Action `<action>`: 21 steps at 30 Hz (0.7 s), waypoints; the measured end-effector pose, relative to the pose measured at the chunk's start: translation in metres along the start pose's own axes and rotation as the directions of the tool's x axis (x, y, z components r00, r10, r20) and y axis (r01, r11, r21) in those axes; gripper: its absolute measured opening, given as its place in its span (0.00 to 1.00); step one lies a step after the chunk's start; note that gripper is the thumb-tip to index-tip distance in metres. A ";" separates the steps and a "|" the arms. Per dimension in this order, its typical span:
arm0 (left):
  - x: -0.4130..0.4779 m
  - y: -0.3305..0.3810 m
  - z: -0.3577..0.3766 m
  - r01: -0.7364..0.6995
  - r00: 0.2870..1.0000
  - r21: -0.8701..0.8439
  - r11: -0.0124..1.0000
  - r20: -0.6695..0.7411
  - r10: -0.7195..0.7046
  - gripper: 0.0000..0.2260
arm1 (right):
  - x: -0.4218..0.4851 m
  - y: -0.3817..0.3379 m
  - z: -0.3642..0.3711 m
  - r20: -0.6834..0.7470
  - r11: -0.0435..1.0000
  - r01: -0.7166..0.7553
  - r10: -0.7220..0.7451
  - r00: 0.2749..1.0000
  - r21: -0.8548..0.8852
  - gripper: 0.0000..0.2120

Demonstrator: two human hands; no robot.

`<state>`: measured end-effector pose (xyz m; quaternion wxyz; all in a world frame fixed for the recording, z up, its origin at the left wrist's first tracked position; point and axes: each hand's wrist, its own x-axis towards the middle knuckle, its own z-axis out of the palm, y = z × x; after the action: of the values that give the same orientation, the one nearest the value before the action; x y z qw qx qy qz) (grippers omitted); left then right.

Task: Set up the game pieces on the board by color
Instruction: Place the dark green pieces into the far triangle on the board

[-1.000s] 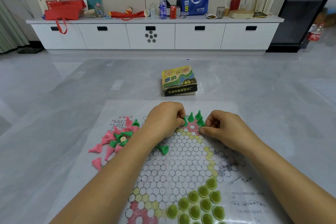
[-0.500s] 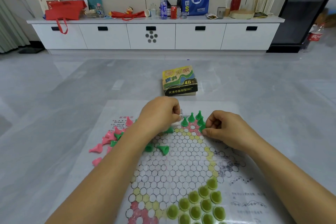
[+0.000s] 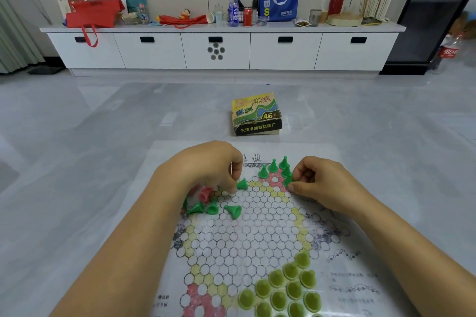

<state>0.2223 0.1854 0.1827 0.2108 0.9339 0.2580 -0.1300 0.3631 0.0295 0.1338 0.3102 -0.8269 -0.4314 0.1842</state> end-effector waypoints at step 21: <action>-0.003 0.011 0.005 -0.036 0.965 0.009 0.999 0.261 0.033 0.09 | 0.002 0.001 -0.002 -0.010 0.992 -0.044 0.046 0.999 0.117 0.04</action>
<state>0.2250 0.1737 0.1827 0.2389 0.9144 0.2108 -0.2497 0.3661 0.0299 0.1347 0.3563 -0.8181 -0.3991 0.2110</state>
